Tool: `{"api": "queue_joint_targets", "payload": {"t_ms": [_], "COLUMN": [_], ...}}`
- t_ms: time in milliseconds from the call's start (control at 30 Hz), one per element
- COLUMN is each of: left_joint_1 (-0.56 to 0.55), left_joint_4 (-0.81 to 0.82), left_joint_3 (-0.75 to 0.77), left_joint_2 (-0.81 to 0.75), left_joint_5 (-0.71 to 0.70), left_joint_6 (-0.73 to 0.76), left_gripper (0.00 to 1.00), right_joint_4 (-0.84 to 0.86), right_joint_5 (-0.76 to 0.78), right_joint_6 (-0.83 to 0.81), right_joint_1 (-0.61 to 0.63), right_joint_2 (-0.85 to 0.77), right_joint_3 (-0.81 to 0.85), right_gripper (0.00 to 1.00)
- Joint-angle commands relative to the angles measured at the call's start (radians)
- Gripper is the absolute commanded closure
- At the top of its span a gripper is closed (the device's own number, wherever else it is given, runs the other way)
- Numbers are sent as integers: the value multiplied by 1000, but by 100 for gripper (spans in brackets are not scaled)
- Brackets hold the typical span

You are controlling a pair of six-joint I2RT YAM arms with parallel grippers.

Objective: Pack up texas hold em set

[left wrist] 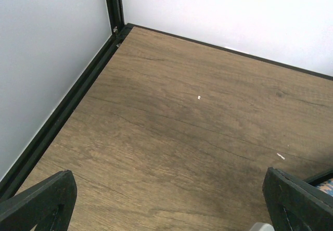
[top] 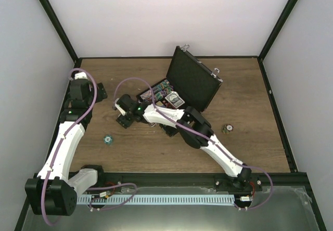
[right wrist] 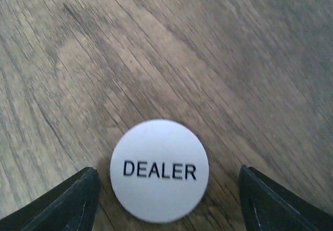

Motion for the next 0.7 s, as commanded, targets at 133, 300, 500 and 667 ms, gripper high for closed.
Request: {"api": "queue_joint_targets", "payload": {"t_ms": [133, 300, 500, 667], "left_joint_1": [4, 3, 3, 3], "left_joint_4": [16, 16, 16, 15], "left_joint_3": [-4, -4, -6, -6], "left_joint_2": [-8, -9, -6, -7], "left_joint_5": [6, 8, 8, 9], "left_joint_6": [-8, -7, -8, -7], "left_gripper": [0, 0, 0, 0], "right_joint_4": [-70, -87, -93, -84], "right_joint_5": [15, 16, 27, 32], "right_joint_6": [-35, -27, -17, 8], "right_joint_1": [7, 8, 8, 8], "right_joint_2": [114, 110, 69, -27], "right_joint_3": [73, 71, 32, -66], "right_gripper": [34, 41, 47, 49]}}
